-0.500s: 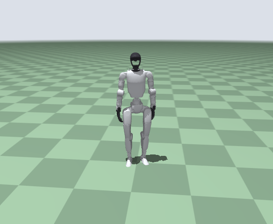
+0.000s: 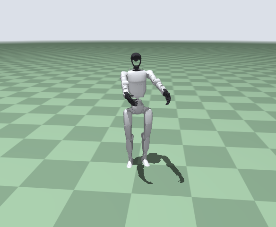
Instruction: Upper body actions
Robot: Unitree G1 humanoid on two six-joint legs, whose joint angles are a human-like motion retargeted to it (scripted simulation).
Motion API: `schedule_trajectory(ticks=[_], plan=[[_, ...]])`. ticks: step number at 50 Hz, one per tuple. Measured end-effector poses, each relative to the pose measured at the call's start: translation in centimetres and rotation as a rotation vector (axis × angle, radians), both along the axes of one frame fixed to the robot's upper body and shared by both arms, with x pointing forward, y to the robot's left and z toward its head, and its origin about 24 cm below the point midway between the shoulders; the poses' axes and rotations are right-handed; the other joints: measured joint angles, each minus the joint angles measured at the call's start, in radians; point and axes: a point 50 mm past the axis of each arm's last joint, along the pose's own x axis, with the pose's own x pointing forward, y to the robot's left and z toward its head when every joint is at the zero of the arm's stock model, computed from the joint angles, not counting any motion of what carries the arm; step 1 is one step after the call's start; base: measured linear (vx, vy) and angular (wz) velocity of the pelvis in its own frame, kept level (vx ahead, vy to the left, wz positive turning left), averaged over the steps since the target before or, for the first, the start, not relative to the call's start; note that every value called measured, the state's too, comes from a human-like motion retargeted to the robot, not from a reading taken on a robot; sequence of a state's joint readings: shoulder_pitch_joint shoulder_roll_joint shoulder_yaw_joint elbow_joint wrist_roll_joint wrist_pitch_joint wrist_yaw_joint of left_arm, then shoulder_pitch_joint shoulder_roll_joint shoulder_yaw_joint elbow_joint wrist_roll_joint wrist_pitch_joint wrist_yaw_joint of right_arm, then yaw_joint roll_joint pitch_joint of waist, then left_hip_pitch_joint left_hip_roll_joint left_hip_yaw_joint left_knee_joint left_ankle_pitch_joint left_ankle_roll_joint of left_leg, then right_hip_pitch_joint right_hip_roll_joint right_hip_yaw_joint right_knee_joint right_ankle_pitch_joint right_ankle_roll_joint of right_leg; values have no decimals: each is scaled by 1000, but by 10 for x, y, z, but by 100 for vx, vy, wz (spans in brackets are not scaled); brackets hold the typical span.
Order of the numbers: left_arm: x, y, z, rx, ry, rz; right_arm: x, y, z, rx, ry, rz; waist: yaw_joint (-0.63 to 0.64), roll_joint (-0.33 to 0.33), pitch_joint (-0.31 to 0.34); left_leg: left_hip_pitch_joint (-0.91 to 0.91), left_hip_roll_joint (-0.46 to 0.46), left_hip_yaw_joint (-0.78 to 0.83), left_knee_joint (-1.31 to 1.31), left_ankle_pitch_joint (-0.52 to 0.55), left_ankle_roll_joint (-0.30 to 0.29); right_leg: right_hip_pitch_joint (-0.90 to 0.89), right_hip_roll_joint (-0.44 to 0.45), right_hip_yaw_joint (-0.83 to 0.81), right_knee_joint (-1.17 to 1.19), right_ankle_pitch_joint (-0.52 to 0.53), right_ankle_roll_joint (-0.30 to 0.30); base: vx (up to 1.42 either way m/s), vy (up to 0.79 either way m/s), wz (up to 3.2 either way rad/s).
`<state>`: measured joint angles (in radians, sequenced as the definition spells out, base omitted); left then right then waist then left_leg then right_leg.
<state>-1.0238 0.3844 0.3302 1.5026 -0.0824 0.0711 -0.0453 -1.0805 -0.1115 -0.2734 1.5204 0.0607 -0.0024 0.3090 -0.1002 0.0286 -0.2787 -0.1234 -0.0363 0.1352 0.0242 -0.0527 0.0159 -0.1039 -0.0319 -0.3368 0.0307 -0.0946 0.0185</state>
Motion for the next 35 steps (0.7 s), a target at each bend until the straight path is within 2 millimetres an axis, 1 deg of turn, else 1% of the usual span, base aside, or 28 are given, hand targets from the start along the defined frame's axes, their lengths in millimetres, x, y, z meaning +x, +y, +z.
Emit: schedule_trajectory(ticks=[3,7,10,12,16,20,25,35], plan=[[17,-7,33,-16,-116,21,17,-1,37,-4,-120,-27,5,-4,-16,-8,-1,-3,0,-2,1,-5,0,-3,-1,-4,1,0,0,0],[30,-13,65,-30,-224,76,31,-4,78,-24,-262,-62,8,-4,-36,-17,0,-5,0,-6,2,-13,1,-4,-1,-8,3,0,0,0],[35,-16,83,-56,-293,110,36,-6,98,-40,-331,-97,9,-3,-45,-19,2,-3,0,-9,2,-16,3,-2,-1,-11,3,0,0,0],[37,-17,90,-68,-325,124,38,-6,105,-38,-355,-115,10,-3,-50,-20,3,-1,1,-11,1,-17,4,0,0,-13,3,0,0,0],[38,-16,97,-43,-348,120,39,-5,111,-44,-368,-129,11,0,-58,-19,4,6,0,-15,1,-20,6,5,0,-15,3,0,0,0],[37,-14,94,-20,-330,105,39,-5,107,-60,-357,-131,9,1,-65,-17,4,10,0,-18,1,-20,7,9,1,-17,3,0,0,0],[36,-12,93,-39,-336,118,38,-6,103,-51,-342,-129,8,3,-68,-17,6,14,-1,-19,1,-22,8,12,2,-18,4,0,0,0],[36,-8,95,-17,-350,136,37,-10,100,-83,-358,-143,6,5,-62,-17,4,14,-2,-19,1,-22,7,11,2,-18,4,0,0,0]])
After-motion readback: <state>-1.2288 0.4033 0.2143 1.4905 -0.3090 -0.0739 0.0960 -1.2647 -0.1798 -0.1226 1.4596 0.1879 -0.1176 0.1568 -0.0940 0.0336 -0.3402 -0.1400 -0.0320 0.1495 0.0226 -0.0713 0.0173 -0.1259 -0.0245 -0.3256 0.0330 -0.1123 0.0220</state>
